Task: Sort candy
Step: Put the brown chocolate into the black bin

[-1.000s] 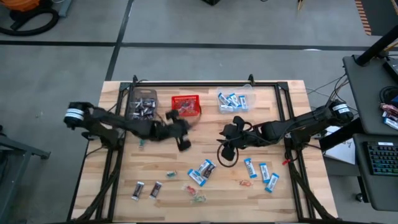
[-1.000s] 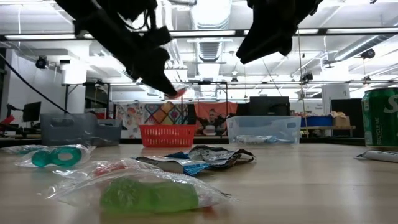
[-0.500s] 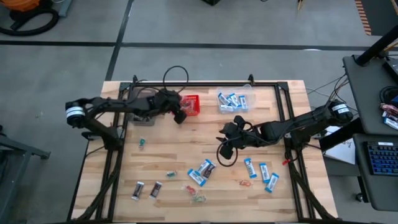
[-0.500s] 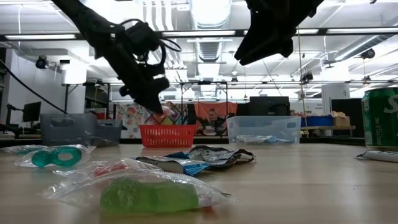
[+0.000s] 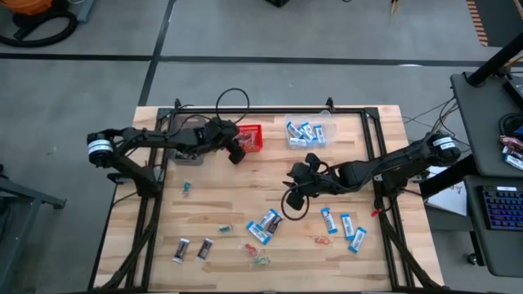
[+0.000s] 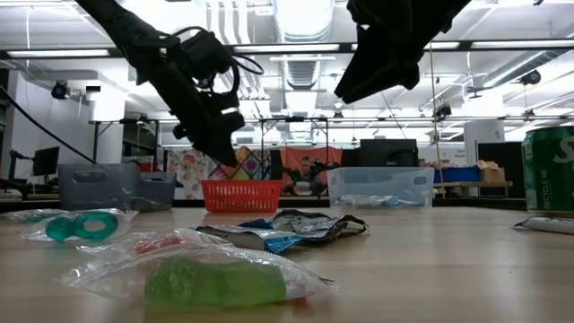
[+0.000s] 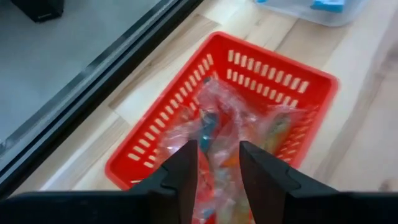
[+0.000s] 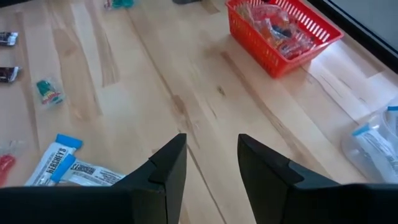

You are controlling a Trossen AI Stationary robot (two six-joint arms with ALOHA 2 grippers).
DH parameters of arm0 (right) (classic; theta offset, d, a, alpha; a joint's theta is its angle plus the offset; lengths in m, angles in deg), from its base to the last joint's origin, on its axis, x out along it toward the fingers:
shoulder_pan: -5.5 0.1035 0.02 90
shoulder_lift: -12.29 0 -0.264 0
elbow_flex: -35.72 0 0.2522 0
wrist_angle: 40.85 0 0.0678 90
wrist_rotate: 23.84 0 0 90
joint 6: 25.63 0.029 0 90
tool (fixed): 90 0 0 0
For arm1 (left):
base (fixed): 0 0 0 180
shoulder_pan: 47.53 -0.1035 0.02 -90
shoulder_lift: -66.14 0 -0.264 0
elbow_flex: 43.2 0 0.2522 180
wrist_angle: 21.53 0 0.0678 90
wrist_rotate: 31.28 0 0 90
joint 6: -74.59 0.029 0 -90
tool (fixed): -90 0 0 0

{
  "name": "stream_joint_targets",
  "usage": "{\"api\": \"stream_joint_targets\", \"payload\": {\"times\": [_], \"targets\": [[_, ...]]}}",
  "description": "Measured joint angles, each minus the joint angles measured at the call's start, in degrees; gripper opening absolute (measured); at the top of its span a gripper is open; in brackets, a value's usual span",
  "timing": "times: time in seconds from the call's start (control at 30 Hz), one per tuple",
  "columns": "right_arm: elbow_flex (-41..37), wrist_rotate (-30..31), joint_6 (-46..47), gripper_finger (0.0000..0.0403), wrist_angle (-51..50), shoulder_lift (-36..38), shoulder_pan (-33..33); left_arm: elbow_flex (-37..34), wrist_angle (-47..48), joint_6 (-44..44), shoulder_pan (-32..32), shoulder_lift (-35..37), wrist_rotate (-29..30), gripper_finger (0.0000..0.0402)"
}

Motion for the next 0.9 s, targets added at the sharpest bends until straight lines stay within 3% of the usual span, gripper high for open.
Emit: {"api": "stream_joint_targets", "payload": {"times": [0.6,0.77,0.9], "targets": [[-0.02,-0.61,-0.02,0.0128,0.49,-3.47,0.0,0.85,0.9,-4.68,20.08,6.78,-0.04,0.011],[0.07,-0.85,-0.11,0.013,0.59,-3.44,0.0,0.87,0.95,-9.57,25.02,6.9,-0.06,0.011],[1.04,-8.0,0.35,0.0135,0.58,-3.38,-0.02,0.87,0.98,-14.57,29.74,6.9,-2.96,0.011]]}}
